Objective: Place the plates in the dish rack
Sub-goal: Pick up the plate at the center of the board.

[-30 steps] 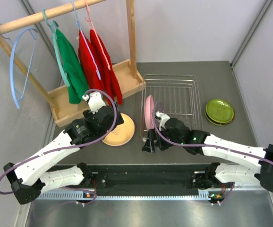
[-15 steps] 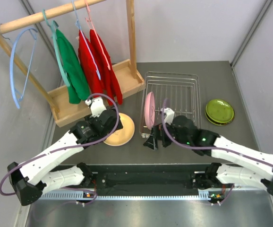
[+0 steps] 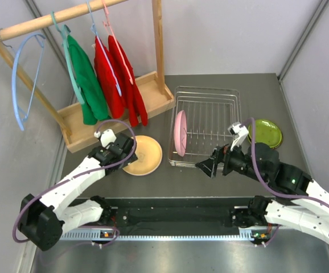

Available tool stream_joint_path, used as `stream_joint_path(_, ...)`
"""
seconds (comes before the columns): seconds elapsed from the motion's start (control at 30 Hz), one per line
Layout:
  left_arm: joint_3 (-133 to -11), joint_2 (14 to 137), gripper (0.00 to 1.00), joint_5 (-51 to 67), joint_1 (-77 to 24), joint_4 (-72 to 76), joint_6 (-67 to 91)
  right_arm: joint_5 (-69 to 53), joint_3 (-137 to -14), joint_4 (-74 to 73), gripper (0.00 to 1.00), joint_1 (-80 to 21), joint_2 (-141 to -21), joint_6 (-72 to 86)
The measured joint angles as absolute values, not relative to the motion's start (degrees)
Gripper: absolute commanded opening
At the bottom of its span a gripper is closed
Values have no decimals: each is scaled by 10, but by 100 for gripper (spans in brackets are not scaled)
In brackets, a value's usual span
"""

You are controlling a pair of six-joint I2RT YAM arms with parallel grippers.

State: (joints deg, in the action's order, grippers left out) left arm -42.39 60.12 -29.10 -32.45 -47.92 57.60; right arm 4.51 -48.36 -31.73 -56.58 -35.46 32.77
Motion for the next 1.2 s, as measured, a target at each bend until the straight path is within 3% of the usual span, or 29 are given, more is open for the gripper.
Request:
stream_joint_path(0.33, -384, 604, 87, -247, -301, -432, 576, 105, -496, -376, 99, -565, -368, 327)
stream_joint_path(0.6, -353, 609, 63, -227, -296, -395, 580, 117, -501, -391, 99, -549, -369, 326)
stream_joint_path(0.83, -343, 610, 48, -220, -296, -386, 585, 119, -501, -401, 99, -538, -369, 326)
stream_joint_path(1.2, -331, 610, 11, -219, -295, -386, 587, 119, -507, -407, 99, -526, -380, 326)
